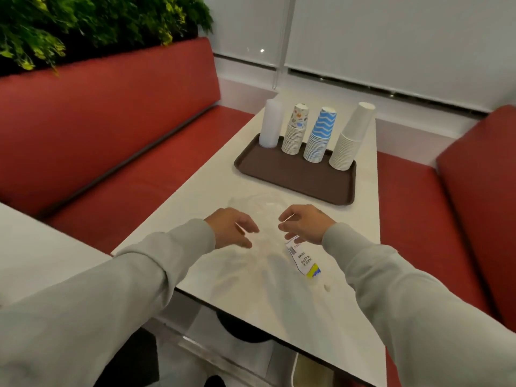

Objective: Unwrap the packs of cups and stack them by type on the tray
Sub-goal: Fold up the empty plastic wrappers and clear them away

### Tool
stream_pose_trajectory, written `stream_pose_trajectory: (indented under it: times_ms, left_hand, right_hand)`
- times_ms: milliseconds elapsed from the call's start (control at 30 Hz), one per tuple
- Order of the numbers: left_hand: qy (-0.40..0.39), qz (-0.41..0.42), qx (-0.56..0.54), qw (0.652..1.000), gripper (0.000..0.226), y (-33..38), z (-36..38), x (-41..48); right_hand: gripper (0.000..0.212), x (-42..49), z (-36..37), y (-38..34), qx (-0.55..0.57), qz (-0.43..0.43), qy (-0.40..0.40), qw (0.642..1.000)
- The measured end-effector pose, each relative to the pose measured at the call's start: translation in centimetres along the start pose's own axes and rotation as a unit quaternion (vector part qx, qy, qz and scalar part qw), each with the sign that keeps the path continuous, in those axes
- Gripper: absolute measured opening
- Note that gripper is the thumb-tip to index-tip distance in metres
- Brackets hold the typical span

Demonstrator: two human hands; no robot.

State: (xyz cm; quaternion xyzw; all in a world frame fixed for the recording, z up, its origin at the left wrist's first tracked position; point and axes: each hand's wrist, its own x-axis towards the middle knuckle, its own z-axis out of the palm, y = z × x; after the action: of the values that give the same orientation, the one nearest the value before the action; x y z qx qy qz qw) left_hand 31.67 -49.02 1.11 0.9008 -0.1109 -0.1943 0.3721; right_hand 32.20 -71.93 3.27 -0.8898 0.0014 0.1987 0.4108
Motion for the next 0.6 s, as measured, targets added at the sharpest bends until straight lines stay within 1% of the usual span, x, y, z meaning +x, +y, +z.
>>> stream_pose_trajectory:
  times_ms: [167, 267, 333, 433, 500, 533, 600]
  left_hand:
    - [-0.095, 0.057, 0.091, 0.990, 0.043, -1.3, 1.6, 3.4]
    - [-0.143, 0.123, 0.181, 0.965, 0.048, -1.8, 3.0, 5.0]
    - [-0.159, 0.151, 0.230, 0.948, 0.041, -2.1, 3.3, 6.0]
    - [-0.153, 0.166, 0.261, 0.939, 0.020, -2.0, 3.3, 6.9]
    - [-0.139, 0.154, 0.247, 0.947, 0.016, -1.6, 2.8, 7.5]
    - [-0.124, 0.147, 0.231, 0.954, 0.015, -1.3, 2.3, 7.8]
    - [-0.072, 0.141, 0.184, 0.970, 0.013, -0.3, 0.8, 8.6]
  right_hand:
    - [0.016, 2.1, 1.0, 0.9, -0.007, 0.042, 0.008, 0.999]
    - [0.017, 2.8, 1.0, 1.6, -0.032, 0.062, 0.000, 0.998]
    - [0.017, 3.3, 0.8, 1.9, -0.039, 0.066, 0.002, 0.997]
    - [0.016, 3.9, 0.5, 2.1, -0.040, 0.065, -0.002, 0.997]
    - [0.015, 4.4, 0.3, 2.1, -0.047, 0.058, -0.006, 0.997]
    - [0.019, 4.7, 0.0, 1.9, -0.044, 0.050, -0.006, 0.998]
    - [0.034, 5.0, -0.8, 1.1, -0.014, 0.034, -0.009, 0.999]
